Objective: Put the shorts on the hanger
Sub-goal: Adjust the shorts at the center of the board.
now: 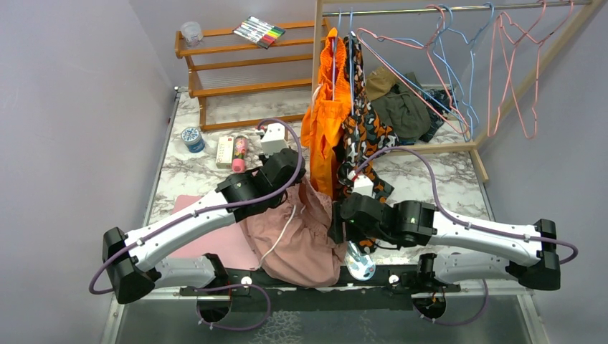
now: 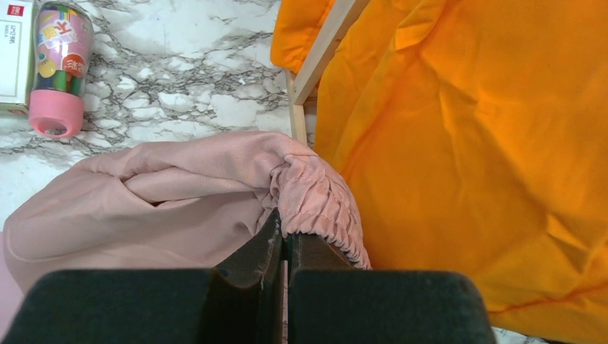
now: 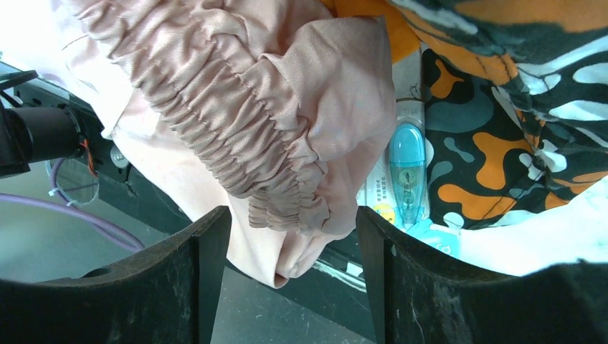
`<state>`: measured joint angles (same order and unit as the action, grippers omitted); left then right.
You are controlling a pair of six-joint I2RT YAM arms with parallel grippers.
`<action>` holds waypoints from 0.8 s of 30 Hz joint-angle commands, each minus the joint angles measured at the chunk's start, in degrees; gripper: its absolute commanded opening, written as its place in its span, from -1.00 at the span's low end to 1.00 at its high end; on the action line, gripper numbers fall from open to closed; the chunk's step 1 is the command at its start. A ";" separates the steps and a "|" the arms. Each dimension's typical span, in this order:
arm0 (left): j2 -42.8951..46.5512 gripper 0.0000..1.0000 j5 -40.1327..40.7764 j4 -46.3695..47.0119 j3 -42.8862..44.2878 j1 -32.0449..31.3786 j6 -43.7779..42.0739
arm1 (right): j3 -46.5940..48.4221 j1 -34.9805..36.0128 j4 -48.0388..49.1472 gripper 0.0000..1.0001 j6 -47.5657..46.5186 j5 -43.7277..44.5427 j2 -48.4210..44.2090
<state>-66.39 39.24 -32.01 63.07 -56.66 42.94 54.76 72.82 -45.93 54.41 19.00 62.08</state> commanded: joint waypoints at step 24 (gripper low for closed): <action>0.03 -1.00 -3.87 3.13 0.67 0.57 0.55 | -3.15 0.85 3.57 0.34 2.44 5.08 5.06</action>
<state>-68.38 36.23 -30.55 63.09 -56.25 43.09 52.90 73.21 -43.31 55.94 21.85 66.63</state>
